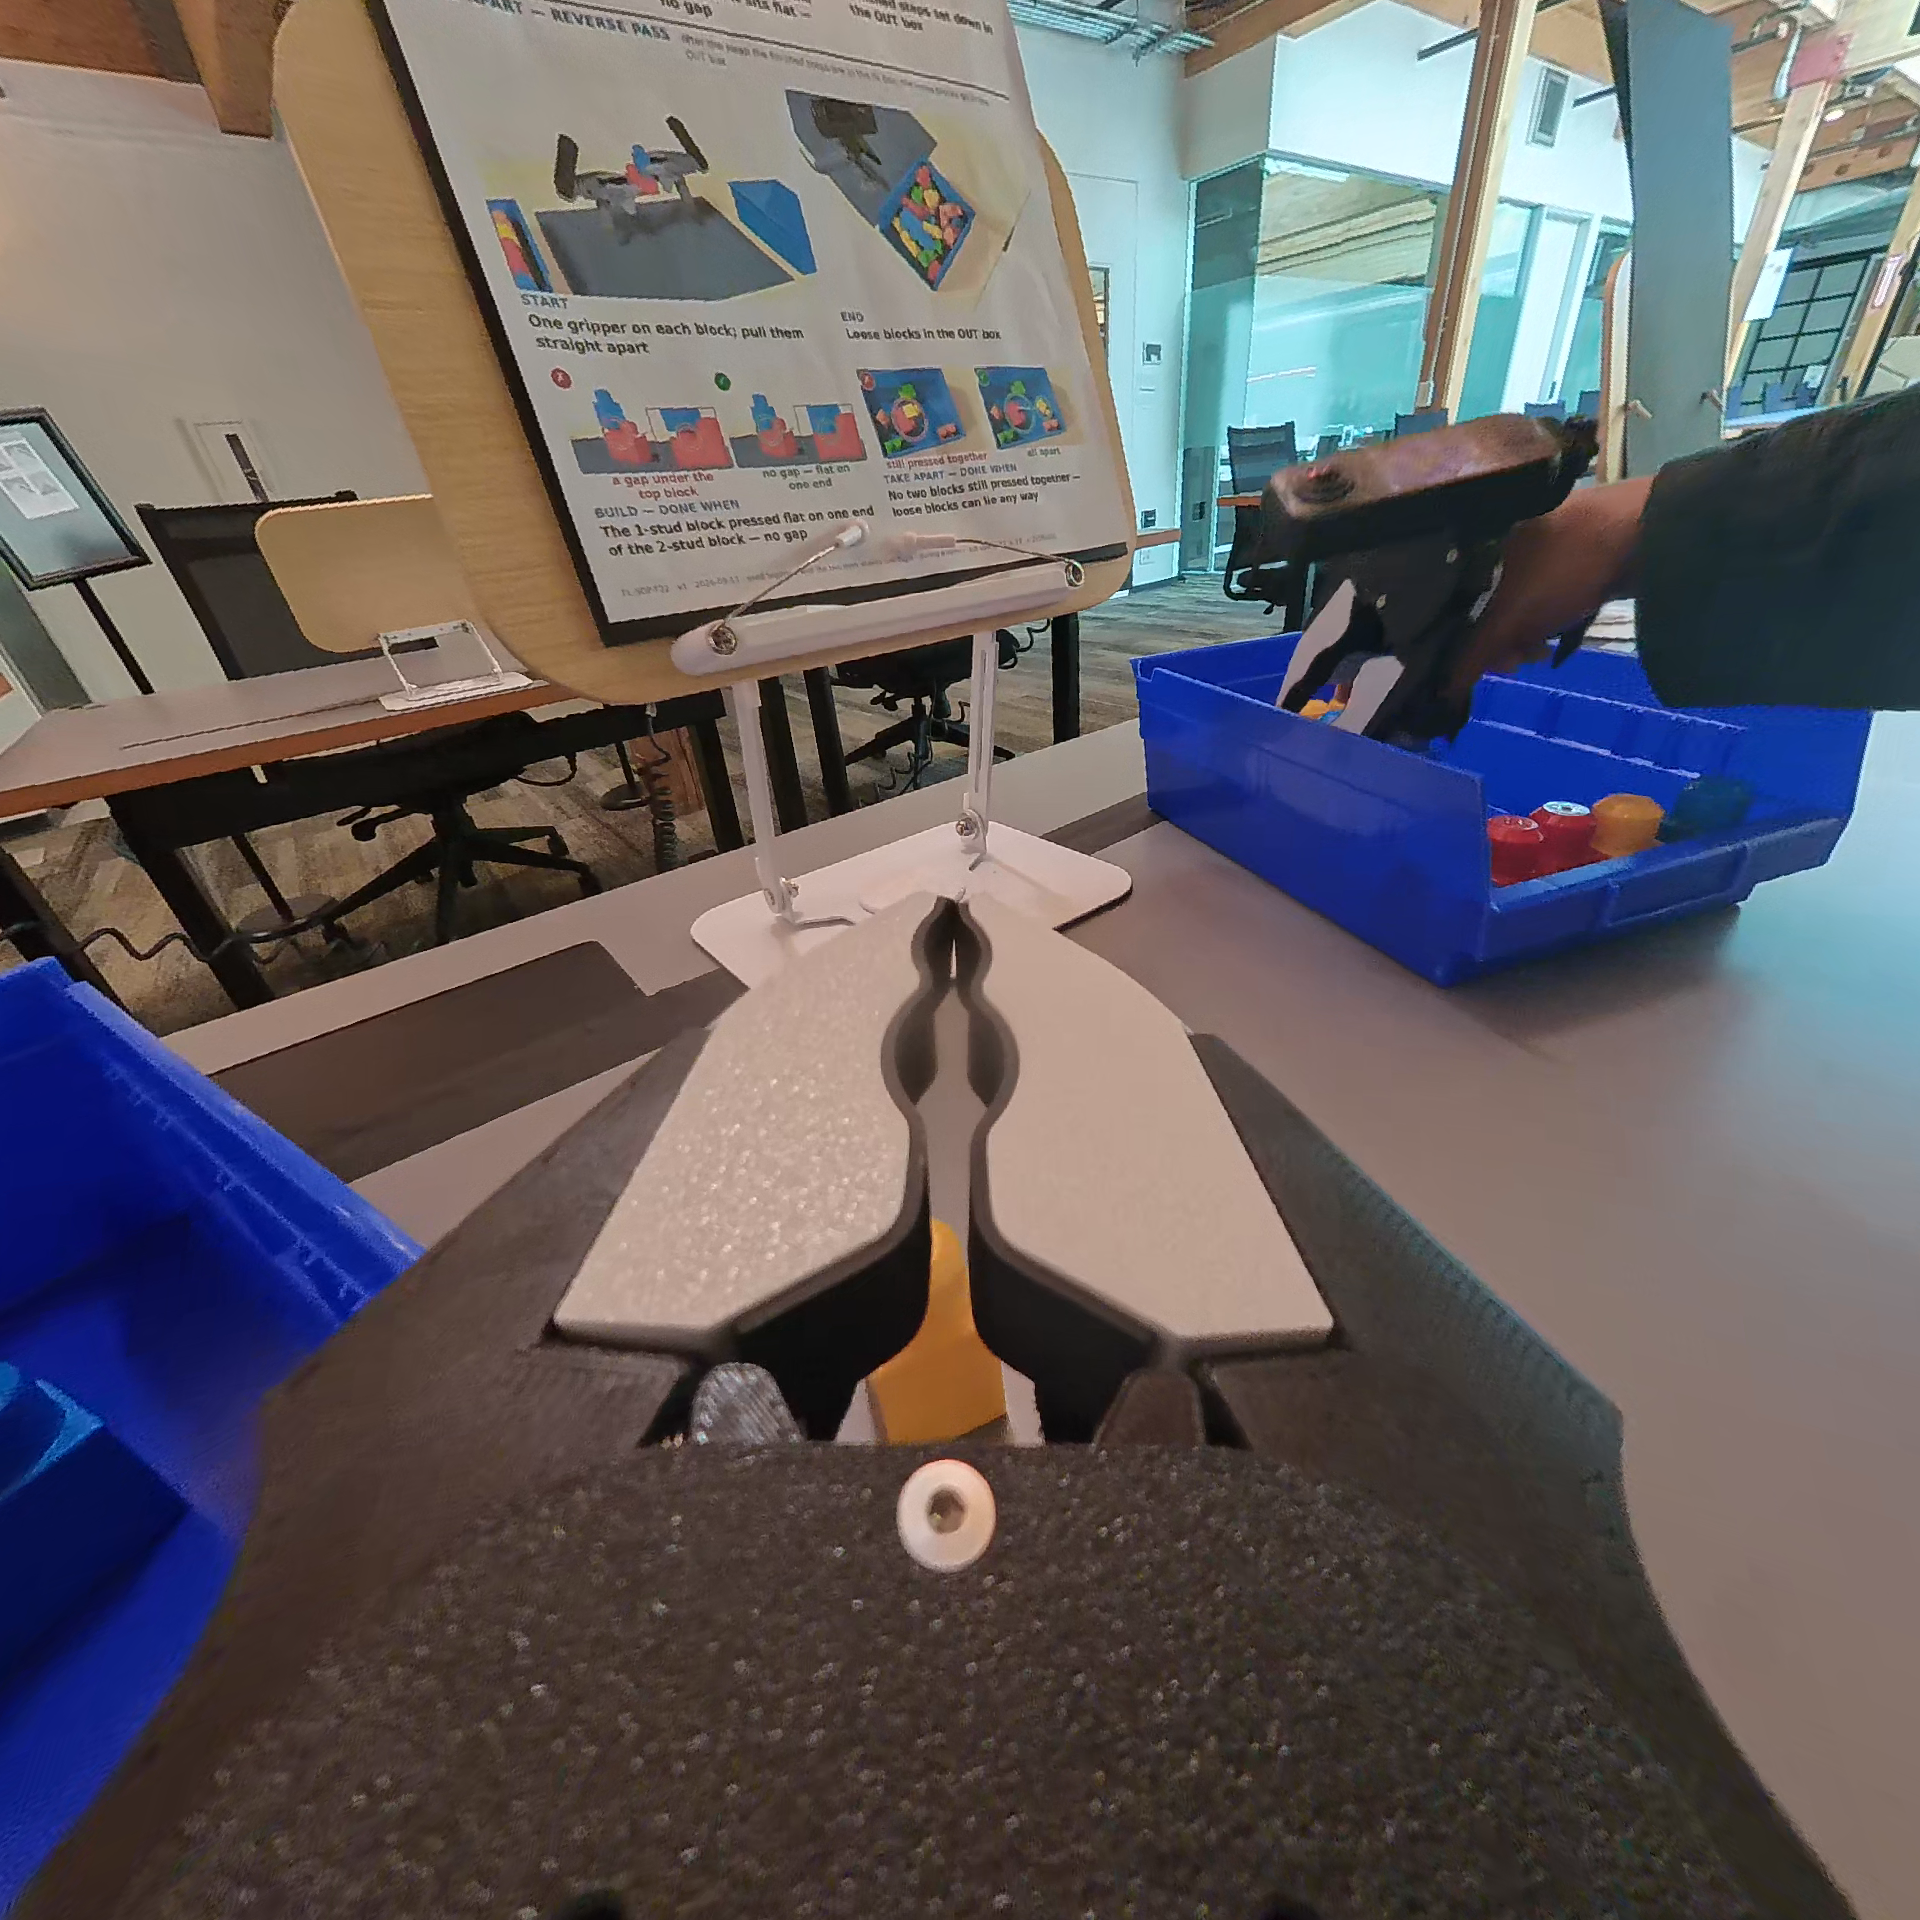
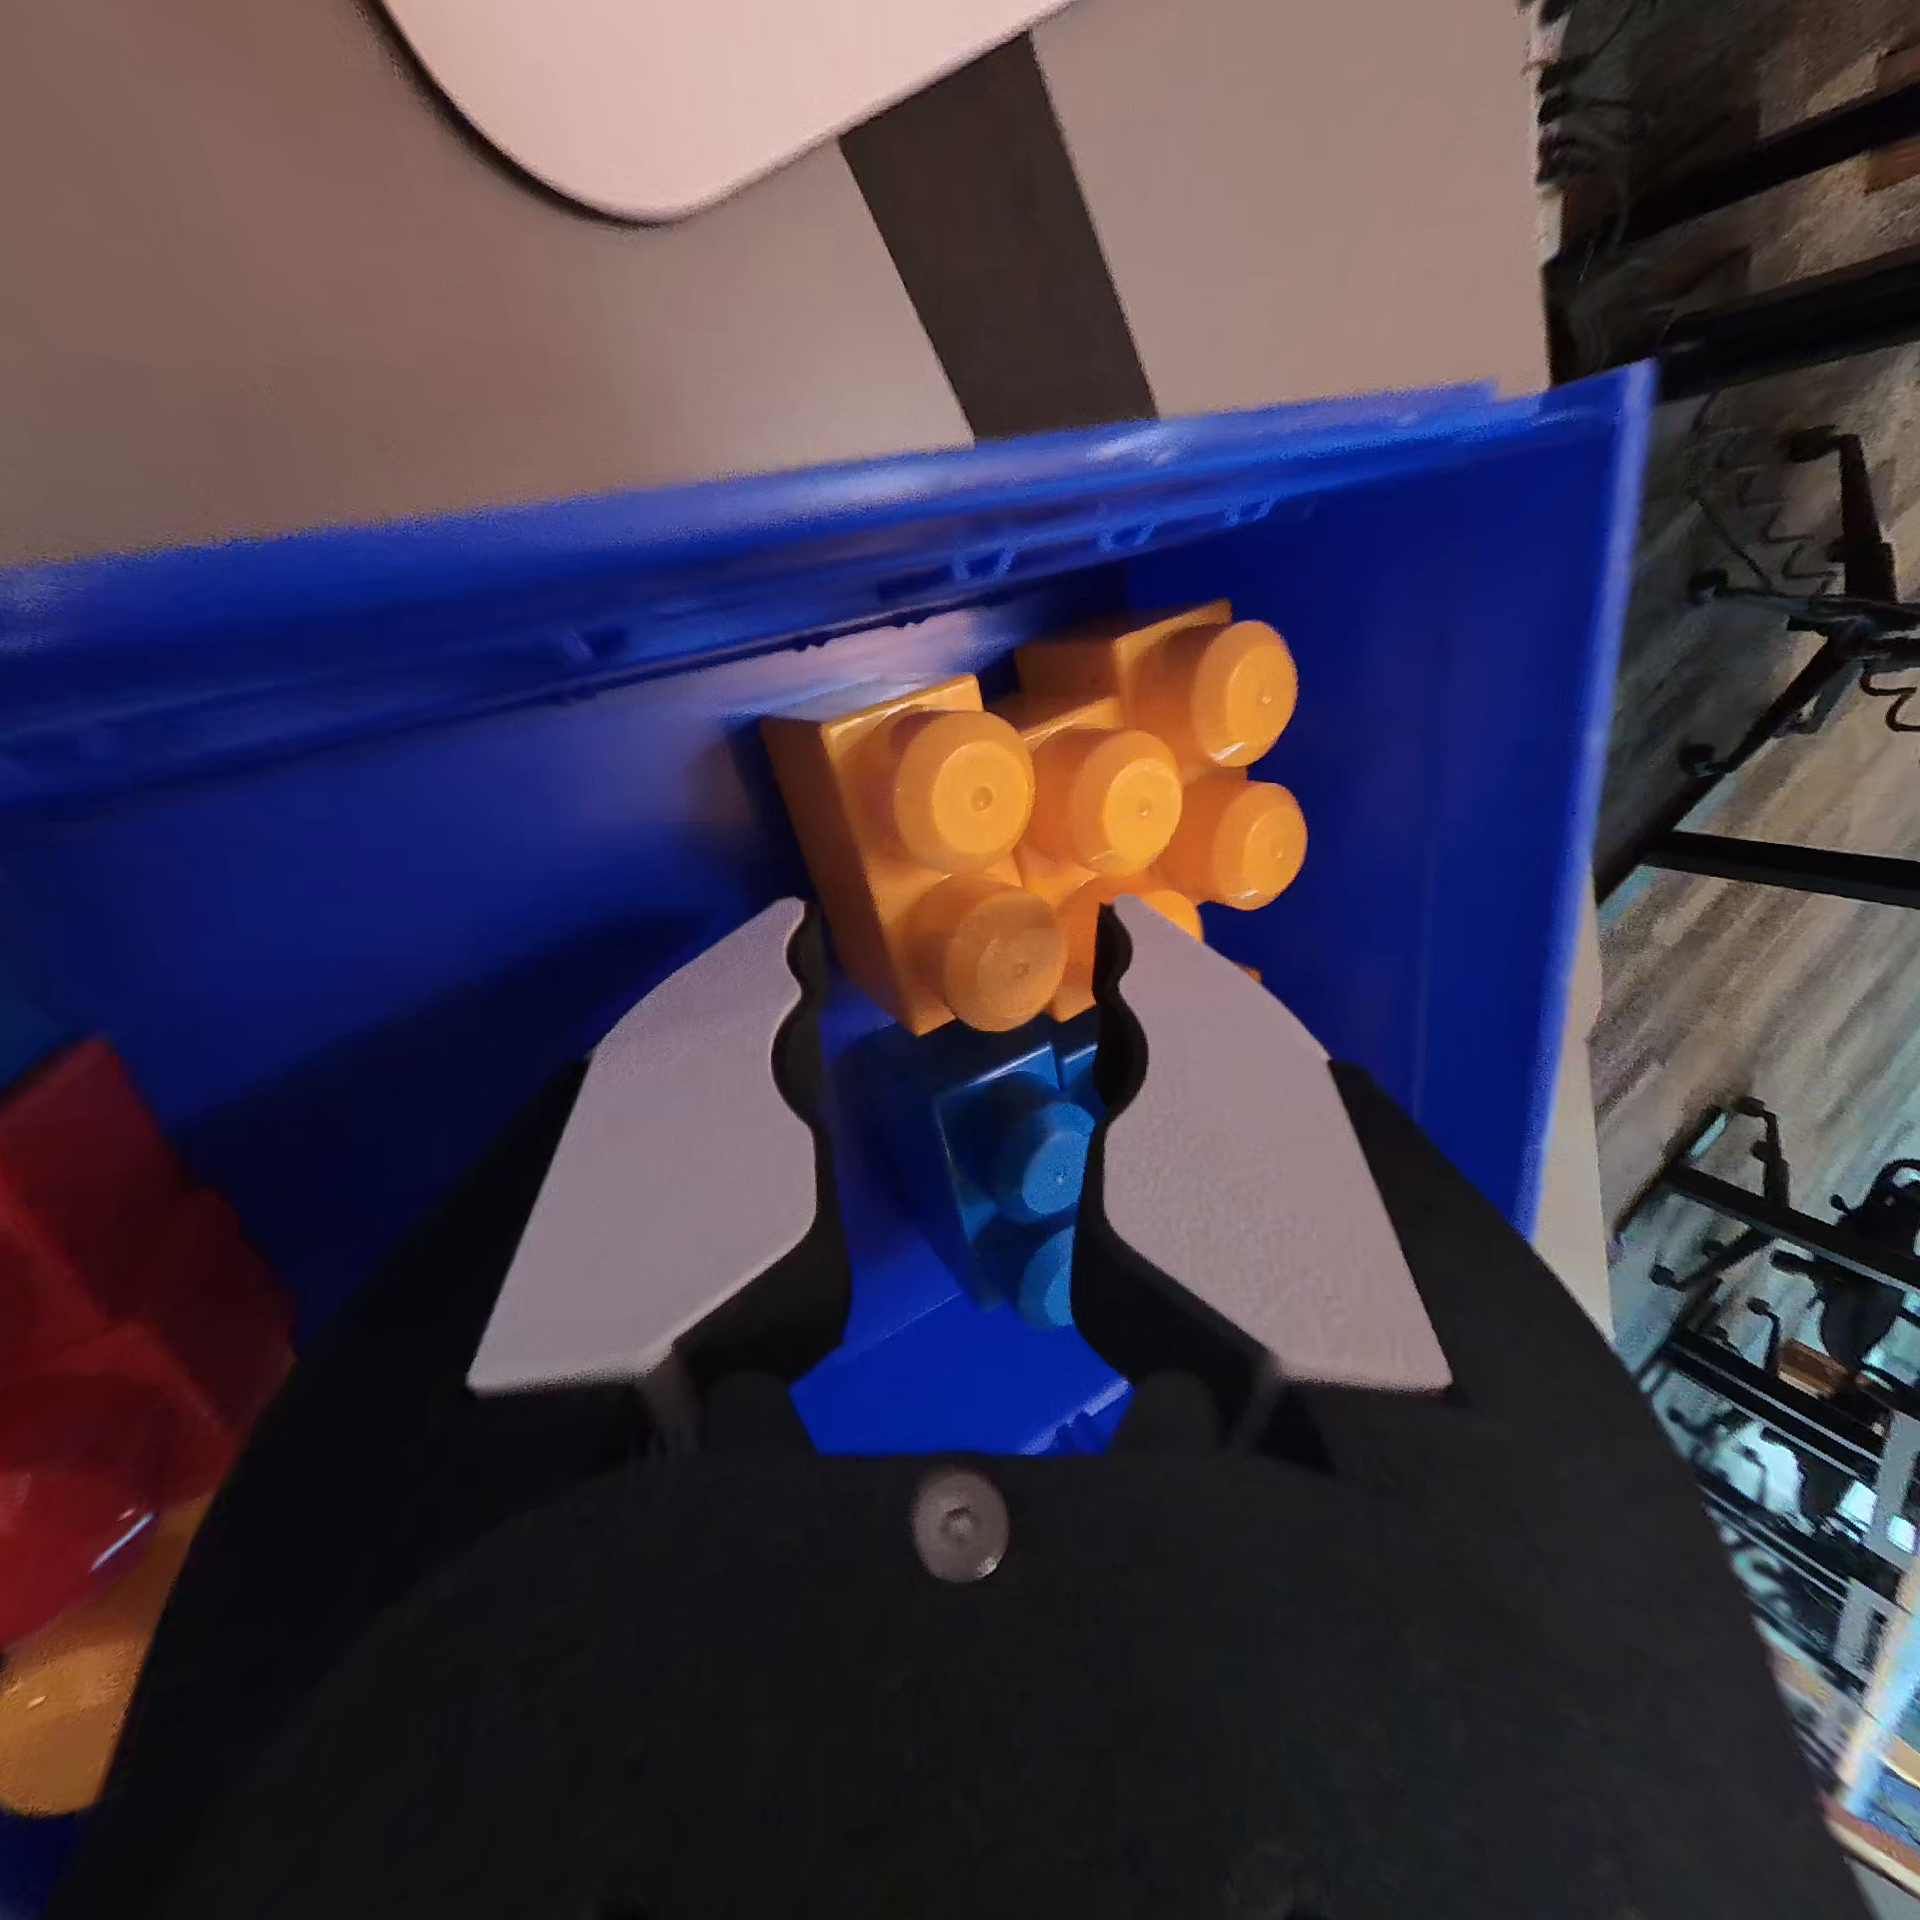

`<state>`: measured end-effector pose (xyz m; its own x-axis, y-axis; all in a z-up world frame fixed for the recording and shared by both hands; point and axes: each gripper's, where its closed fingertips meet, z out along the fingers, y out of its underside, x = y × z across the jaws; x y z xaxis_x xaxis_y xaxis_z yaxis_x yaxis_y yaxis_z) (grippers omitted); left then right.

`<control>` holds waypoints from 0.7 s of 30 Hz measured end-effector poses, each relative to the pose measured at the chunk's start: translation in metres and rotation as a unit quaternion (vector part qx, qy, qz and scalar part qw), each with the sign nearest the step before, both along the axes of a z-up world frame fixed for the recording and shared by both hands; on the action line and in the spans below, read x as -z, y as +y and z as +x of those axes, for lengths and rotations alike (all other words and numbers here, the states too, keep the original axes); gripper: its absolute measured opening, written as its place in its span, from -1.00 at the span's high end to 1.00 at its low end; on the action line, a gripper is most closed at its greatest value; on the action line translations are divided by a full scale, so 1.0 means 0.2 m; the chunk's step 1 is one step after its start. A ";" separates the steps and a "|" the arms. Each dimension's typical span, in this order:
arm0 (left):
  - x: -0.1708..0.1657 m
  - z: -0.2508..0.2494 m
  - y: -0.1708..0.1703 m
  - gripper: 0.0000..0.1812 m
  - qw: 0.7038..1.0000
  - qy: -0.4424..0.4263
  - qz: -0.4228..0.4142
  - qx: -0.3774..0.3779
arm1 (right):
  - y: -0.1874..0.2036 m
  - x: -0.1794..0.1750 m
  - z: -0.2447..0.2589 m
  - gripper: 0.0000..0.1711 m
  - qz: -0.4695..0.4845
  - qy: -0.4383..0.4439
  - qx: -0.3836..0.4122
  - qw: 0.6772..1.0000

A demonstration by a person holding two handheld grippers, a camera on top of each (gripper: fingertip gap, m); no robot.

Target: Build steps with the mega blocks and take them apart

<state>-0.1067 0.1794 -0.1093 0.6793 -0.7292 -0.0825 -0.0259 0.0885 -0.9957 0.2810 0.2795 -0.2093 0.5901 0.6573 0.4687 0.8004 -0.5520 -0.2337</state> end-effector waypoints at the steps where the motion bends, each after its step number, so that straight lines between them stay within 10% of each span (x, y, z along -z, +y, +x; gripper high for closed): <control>1: 0.00 0.00 0.00 1.00 1.000 0.000 0.000 -0.001 | 0.00 -0.04 -0.02 0.40 0.010 0.012 0.001 1.000; 10: -0.02 -0.04 0.02 1.00 1.000 -0.006 0.003 -0.024 | 0.00 -0.49 -0.51 0.42 0.180 0.140 -0.066 0.971; 21: -0.04 -0.11 0.05 1.00 0.998 -0.014 0.015 -0.059 | -0.35 -0.27 -1.62 0.38 0.084 0.343 -0.206 0.913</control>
